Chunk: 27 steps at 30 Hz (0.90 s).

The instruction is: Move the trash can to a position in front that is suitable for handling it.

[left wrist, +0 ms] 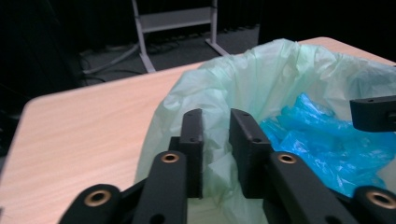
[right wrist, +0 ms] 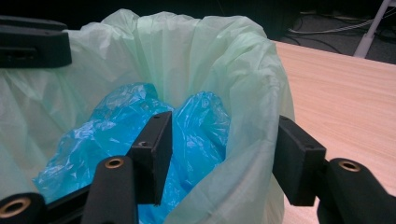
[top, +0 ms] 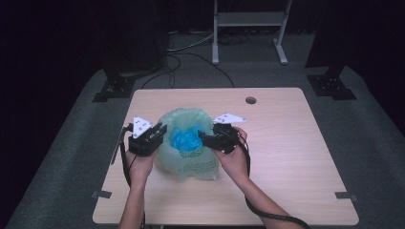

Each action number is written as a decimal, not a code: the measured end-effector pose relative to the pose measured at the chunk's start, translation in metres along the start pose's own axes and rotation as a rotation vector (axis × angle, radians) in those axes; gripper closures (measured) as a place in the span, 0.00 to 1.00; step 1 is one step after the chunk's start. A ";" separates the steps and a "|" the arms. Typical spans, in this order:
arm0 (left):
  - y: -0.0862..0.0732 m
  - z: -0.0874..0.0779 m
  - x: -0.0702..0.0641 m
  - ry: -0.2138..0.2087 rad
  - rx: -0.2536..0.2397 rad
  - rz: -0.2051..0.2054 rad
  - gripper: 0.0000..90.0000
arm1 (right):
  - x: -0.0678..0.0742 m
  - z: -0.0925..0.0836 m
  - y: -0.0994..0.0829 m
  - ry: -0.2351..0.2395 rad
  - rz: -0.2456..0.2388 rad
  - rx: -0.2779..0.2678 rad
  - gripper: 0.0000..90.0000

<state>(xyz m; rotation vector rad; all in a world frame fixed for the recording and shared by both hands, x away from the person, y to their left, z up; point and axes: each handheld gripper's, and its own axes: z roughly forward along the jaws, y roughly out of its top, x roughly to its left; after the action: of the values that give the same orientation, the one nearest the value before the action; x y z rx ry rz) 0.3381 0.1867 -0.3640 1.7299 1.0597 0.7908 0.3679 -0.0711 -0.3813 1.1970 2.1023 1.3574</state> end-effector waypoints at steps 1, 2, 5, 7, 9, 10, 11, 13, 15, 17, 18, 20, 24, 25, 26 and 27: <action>0.001 -0.002 -0.001 0.004 -0.010 0.006 0.89 | 0.000 0.000 0.000 0.000 -0.001 0.002 0.48; 0.002 -0.004 -0.001 0.010 -0.018 0.022 0.92 | 0.000 0.000 0.001 0.002 0.004 0.001 0.49; 0.005 -0.010 -0.004 -0.016 -0.053 0.043 0.95 | -0.002 -0.001 0.001 0.006 0.009 -0.001 0.51; 0.007 -0.012 -0.004 -0.034 -0.065 0.042 0.98 | -0.002 -0.001 0.003 0.006 0.016 -0.005 0.53; 0.006 -0.013 -0.004 -0.048 -0.072 0.036 0.98 | -0.003 -0.003 0.005 0.001 0.013 -0.006 0.57; 0.006 -0.013 -0.004 -0.053 -0.072 0.031 0.98 | -0.003 -0.003 0.005 -0.001 0.012 -0.006 0.60; 0.006 -0.012 -0.004 -0.060 -0.076 0.023 0.98 | -0.003 -0.003 0.005 -0.001 0.012 -0.006 0.60; 0.006 -0.012 -0.004 -0.074 -0.087 0.009 0.98 | -0.004 -0.004 0.006 0.004 0.015 -0.004 0.63; 0.006 -0.013 -0.004 -0.083 -0.097 0.002 0.98 | -0.006 -0.005 0.007 0.004 0.022 -0.006 0.68; 0.007 -0.013 -0.004 -0.086 -0.099 0.002 0.98 | -0.007 -0.005 0.008 0.004 0.028 -0.007 0.72; 0.007 -0.013 -0.004 -0.097 -0.101 -0.003 0.98 | -0.008 -0.005 0.008 0.001 0.028 -0.006 0.75; 0.007 -0.013 -0.006 -0.106 -0.106 -0.005 0.98 | -0.009 -0.005 0.009 0.000 0.020 -0.002 0.78; 0.008 -0.014 -0.007 -0.148 -0.119 -0.028 0.99 | -0.009 -0.004 0.011 -0.003 0.024 -0.007 0.80; 0.008 -0.013 -0.006 -0.169 -0.127 -0.046 0.99 | -0.009 -0.004 0.011 -0.003 0.032 -0.014 0.80; 0.008 -0.013 -0.006 -0.179 -0.132 -0.054 0.99 | -0.009 -0.004 0.012 -0.004 0.038 -0.020 0.80; 0.007 -0.013 -0.005 -0.201 -0.139 -0.074 0.99 | -0.010 -0.004 0.012 -0.004 0.045 -0.026 0.82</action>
<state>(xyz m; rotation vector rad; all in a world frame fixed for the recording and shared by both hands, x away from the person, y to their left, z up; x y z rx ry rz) 0.3270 0.1856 -0.3529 1.6059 0.9058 0.6152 0.3766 -0.0790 -0.3700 1.2425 2.0604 1.3962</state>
